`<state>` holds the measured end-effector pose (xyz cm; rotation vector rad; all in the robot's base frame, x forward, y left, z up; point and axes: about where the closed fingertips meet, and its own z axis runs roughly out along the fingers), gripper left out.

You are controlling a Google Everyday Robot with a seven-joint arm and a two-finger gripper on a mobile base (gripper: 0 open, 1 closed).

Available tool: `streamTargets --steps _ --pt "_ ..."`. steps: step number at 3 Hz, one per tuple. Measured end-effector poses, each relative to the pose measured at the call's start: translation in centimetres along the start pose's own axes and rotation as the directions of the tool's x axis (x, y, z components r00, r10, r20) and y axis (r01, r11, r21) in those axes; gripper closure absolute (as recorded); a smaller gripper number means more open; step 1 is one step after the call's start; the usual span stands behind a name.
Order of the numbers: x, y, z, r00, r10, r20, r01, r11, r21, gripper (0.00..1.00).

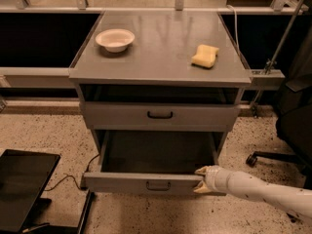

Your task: Open middle drawer

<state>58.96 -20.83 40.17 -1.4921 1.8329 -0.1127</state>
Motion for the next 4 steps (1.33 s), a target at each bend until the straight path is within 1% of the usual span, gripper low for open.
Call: streamTargets --steps 1,2,3,4 --pt "-0.1 0.9 -0.5 1.0 0.003 -0.014 -0.003 0.9996 0.029 1.0" --pt "-0.2 1.0 -0.8 1.0 0.004 -0.017 -0.004 0.9994 0.035 1.0" --pt "-0.3 1.6 -1.2 1.0 0.007 -0.031 -0.005 0.9983 0.058 1.0" --pt "-0.4 1.7 -3.0 0.993 -0.054 -0.104 0.064 0.9931 0.099 1.0"
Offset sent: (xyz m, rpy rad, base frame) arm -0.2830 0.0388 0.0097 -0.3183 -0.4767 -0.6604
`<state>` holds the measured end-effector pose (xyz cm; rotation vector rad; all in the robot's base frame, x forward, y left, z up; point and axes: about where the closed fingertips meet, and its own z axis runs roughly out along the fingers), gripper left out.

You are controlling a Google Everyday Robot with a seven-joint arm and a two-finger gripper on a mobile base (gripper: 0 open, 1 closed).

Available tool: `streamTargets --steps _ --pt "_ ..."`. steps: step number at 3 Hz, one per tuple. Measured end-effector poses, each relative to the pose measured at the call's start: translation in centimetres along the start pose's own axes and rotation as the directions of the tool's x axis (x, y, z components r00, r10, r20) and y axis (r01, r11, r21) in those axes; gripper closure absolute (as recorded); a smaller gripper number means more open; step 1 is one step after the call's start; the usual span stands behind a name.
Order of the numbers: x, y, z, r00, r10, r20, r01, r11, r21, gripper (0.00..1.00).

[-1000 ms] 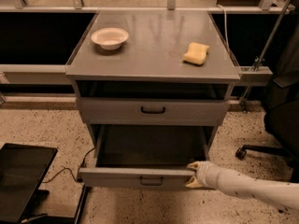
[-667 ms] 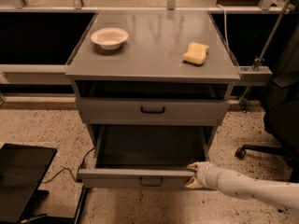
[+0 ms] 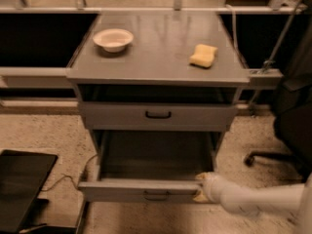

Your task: Open middle drawer

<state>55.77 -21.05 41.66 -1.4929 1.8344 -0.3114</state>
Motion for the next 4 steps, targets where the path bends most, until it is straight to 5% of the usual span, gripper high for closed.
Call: streamTargets --steps 2,3,4 --pt "0.0 1.1 -0.8 1.0 0.014 0.0 -0.014 0.9997 0.018 1.0" --pt "-0.2 4.7 -2.7 0.998 0.062 0.018 -0.063 0.9973 0.039 1.0" --pt "-0.5 4.4 -3.2 0.998 0.062 0.018 -0.063 0.9973 0.039 1.0"
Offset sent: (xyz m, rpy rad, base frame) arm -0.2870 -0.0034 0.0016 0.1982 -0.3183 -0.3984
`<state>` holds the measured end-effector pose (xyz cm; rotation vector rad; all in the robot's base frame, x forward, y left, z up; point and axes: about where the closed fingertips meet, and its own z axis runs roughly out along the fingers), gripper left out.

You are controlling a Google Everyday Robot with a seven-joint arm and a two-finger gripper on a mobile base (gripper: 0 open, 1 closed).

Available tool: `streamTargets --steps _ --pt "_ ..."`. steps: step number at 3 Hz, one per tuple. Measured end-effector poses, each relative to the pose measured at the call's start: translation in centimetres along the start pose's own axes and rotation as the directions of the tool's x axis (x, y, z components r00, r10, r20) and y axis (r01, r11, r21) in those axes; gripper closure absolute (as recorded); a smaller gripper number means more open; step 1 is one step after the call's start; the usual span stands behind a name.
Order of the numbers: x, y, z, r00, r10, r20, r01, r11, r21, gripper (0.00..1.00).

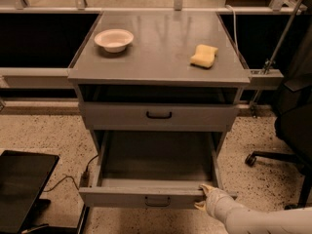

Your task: Open middle drawer

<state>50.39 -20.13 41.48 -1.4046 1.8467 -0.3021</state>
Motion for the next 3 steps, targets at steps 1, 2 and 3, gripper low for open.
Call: streamTargets --steps 1,2,3 --pt "-0.2 0.7 -0.3 1.0 0.012 0.007 -0.012 0.9999 -0.005 1.0" --pt "-0.3 0.5 -0.5 1.0 0.013 0.007 -0.012 0.9999 -0.005 1.0" --pt "0.4 2.1 -2.1 0.998 0.061 0.033 -0.062 0.997 0.046 1.0"
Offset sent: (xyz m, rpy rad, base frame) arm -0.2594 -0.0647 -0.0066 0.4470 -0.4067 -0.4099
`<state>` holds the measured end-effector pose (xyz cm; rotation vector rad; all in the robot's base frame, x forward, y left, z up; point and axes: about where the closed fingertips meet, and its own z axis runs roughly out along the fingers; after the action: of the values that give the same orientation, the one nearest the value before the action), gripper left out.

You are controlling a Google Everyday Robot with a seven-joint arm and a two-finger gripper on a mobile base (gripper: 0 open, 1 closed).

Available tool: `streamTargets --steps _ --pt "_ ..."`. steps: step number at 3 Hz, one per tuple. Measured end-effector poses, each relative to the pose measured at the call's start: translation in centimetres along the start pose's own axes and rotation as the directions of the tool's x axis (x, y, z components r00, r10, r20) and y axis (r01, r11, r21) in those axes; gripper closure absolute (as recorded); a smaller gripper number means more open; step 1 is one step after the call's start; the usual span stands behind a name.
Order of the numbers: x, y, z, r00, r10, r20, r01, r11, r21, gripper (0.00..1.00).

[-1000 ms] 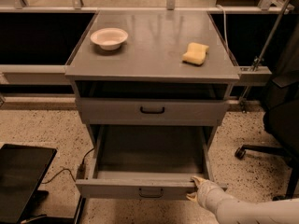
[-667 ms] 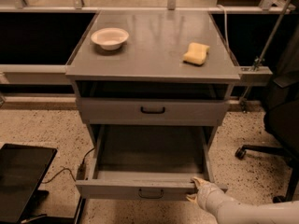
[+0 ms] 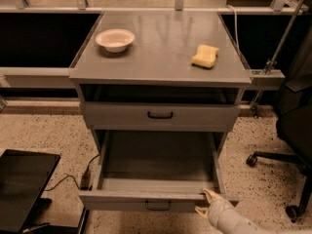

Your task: Open middle drawer

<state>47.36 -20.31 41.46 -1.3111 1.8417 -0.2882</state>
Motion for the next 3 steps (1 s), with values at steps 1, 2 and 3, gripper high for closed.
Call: streamTargets --steps 1,2,3 --pt "-0.3 0.0 -0.5 1.0 0.008 0.005 -0.008 1.0 0.006 1.0" --pt "-0.8 2.3 -1.1 0.998 0.052 0.032 -0.051 0.9987 -0.006 1.0" --pt "-1.0 2.0 -1.4 0.998 0.051 0.032 -0.051 0.9987 -0.006 0.83"
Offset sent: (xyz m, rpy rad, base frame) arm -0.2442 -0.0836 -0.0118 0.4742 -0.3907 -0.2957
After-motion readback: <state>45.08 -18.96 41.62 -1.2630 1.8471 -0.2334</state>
